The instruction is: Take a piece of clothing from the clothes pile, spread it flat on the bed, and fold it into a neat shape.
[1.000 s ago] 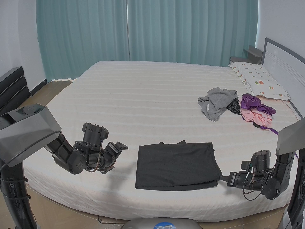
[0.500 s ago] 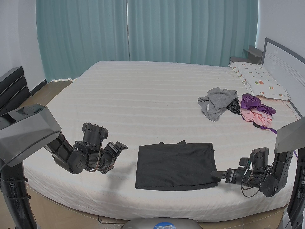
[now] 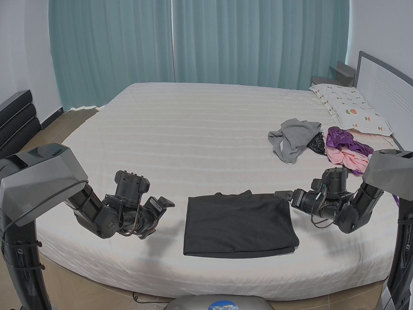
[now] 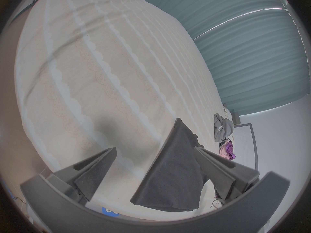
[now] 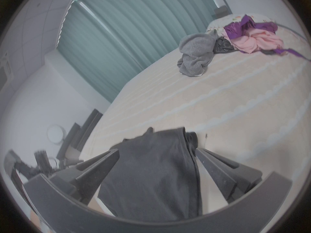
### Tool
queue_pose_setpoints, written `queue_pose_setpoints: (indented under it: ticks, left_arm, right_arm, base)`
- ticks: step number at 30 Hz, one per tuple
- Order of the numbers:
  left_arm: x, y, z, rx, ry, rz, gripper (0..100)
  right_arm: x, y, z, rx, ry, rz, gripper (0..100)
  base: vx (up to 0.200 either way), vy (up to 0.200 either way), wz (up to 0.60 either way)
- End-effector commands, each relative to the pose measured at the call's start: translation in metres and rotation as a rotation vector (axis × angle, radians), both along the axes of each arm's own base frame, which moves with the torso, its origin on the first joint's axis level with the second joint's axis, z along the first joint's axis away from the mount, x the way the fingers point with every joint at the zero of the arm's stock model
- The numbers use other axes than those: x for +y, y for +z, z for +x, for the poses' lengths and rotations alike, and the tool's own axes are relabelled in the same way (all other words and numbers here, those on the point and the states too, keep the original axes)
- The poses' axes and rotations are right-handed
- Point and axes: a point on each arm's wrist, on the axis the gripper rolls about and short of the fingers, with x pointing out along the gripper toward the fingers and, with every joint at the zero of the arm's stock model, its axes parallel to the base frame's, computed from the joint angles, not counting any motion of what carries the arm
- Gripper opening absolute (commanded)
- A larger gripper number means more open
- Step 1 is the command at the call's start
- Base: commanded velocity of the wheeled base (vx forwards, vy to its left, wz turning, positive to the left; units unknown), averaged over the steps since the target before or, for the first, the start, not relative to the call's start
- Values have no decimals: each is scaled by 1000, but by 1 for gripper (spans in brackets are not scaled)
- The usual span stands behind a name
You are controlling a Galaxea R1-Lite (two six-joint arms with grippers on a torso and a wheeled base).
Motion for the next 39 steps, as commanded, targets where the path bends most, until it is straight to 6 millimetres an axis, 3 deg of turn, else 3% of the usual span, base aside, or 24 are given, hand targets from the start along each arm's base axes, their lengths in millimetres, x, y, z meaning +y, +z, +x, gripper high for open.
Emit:
queue_pose_setpoints:
  ticks: [1, 6, 12, 13, 31, 39]
  left_arm:
    - [-1, -3, -1, 9, -2, 3, 100]
    - [-1, -4, -1, 10, -3, 5, 100]
    - [-1, -4, -1, 11, -4, 6, 100]
    - [-1, -4, -1, 11, -4, 6, 100]
    - [-2, -5, -2, 9, -7, 10, 100]
    - [-3, -5, -2, 11, -11, 12, 100]
  right_arm:
    - [4, -21, 33, 61, -53, 77, 100]
    - [-8, -27, 46, 47, -85, 78, 100]
    - [-8, -33, 47, 55, -86, 75, 100]
    - [-8, -33, 47, 55, -86, 75, 0]
    - [-17, -34, 50, 44, -113, 86, 0]
    - [-24, -48, 53, 75, -130, 82, 0]
  base:
    - [0, 0, 0]
    - [0, 0, 0]
    - [0, 0, 0]
    - [0, 0, 0]
    - [0, 0, 0]
    - [0, 0, 0]
